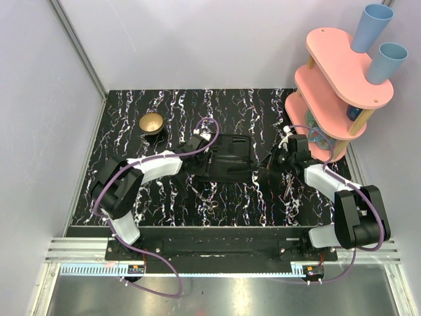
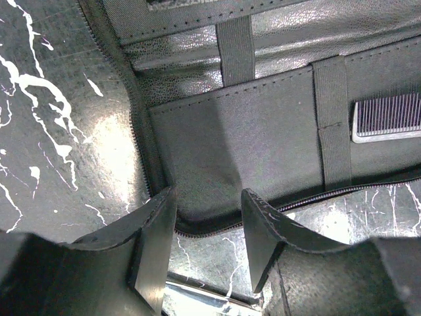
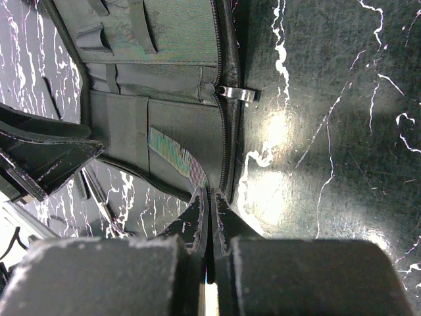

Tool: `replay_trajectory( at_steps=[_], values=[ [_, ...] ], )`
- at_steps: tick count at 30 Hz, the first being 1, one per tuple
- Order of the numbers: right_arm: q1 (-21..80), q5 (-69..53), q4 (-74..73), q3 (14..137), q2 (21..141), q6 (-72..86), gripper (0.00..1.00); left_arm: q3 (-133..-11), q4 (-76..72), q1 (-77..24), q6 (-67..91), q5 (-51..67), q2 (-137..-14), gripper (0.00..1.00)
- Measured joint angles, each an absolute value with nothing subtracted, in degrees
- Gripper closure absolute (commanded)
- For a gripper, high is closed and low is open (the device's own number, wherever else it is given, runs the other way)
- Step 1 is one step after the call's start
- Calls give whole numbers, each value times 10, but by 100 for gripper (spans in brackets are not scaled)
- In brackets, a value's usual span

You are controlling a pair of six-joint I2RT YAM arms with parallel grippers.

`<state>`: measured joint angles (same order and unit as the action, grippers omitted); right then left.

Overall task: Sort the hair-cutting tools
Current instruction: Place the comb in the hairdressing tool bag.

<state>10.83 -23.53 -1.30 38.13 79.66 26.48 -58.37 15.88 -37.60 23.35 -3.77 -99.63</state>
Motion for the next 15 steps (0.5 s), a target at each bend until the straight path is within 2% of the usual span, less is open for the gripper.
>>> replay_trajectory(
  at_steps=[15],
  values=[
    [121,-234,-12,380,797,257,100,-595,174,-371,225,-15,-1002,51]
  ],
)
